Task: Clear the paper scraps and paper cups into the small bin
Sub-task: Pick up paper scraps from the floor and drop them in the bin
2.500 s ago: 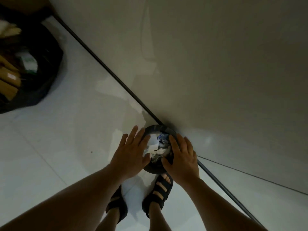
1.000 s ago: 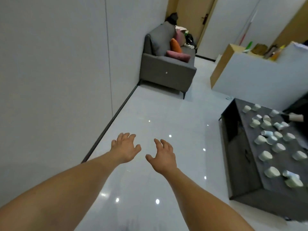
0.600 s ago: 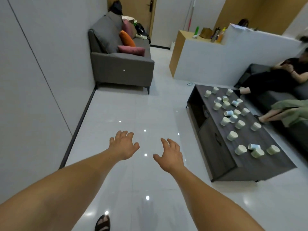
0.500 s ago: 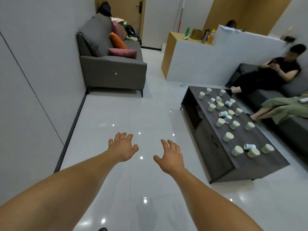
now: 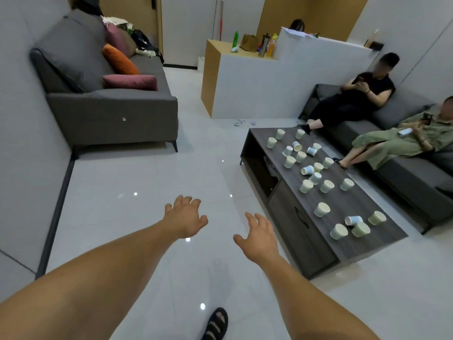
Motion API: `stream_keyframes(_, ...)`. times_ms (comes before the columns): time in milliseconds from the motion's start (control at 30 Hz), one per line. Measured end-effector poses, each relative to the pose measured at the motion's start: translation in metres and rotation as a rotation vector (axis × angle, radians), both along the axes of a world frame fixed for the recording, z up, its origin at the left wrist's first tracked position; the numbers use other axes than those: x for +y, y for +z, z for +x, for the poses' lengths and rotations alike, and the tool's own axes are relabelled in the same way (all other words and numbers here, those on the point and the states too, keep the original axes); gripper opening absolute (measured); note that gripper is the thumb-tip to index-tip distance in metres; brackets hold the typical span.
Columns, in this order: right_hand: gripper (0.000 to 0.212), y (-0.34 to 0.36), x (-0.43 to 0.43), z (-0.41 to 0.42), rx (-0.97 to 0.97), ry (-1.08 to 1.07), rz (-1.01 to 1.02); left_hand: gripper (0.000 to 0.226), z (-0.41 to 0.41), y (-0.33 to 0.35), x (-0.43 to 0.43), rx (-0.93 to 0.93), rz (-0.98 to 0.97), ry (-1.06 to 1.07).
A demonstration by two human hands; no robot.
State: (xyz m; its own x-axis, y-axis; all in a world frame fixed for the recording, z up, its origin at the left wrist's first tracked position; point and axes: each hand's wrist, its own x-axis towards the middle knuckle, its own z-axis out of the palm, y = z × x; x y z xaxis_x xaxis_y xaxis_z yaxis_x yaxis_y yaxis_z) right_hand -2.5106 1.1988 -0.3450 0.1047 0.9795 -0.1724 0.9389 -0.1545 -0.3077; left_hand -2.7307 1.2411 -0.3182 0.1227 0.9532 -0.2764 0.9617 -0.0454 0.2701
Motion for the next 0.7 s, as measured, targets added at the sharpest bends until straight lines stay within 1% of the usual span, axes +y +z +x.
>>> stream_keyframes(167, 0.079, 0.0, 0.099, 0.012, 0.021, 0.049, -0.003, 0.065, 0.014, 0.005, 0.09, 0.025, -0.039, 0.035)
stream_keyframes(300, 0.078, 0.007, 0.178, 0.019, 0.025, 0.099, 0.024, 0.065, 0.023, 0.02, 0.165, 0.01, 0.015, 0.108)
stream_keyframes(433, 0.078, 0.006, 0.243, 0.015, 0.033, 0.112, 0.01, 0.065, 0.027, 0.023, 0.227, 0.022, 0.061, 0.031)
stream_keyframes(600, 0.079, 0.0, 0.336, -0.001, 0.022, 0.096, 0.014, 0.064, 0.009, 0.005, 0.321, 0.058, 0.022, -0.01)
stream_keyframes(700, 0.079, 0.002, 0.392, -0.009, 0.0, 0.048, 0.011, 0.065, -0.001, 0.0, 0.389, 0.038, 0.019, -0.025)
